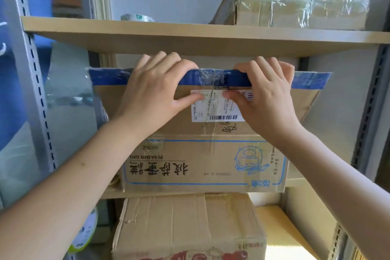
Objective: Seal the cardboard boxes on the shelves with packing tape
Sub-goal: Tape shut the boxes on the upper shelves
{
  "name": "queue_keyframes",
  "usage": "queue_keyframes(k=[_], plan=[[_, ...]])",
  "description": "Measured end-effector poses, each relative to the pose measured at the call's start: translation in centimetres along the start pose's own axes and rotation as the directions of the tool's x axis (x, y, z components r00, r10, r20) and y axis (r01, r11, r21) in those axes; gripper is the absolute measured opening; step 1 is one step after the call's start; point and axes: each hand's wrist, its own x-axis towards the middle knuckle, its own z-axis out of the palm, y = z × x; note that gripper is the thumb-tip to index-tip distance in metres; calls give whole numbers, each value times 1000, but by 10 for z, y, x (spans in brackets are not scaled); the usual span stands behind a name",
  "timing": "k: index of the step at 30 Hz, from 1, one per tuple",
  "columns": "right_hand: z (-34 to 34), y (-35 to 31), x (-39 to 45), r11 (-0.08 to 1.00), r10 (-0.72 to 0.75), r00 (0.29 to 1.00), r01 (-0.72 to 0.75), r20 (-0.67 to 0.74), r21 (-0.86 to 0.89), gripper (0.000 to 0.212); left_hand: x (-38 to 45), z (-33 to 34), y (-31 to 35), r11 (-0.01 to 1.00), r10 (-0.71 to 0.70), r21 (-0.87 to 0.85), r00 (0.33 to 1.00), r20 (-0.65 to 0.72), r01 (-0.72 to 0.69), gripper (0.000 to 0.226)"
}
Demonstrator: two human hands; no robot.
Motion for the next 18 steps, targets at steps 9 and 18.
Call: queue_keyframes(k=[9,18], plan=[[29,48,23,999,-1,945,16,328,-42,45,-24,14,-58,757,-589,-264,799,120,598,44],[97,62,-24,976,91,101,-207,991,-68,52,-53,71,-57,701,-336,25,299,893,713,33]])
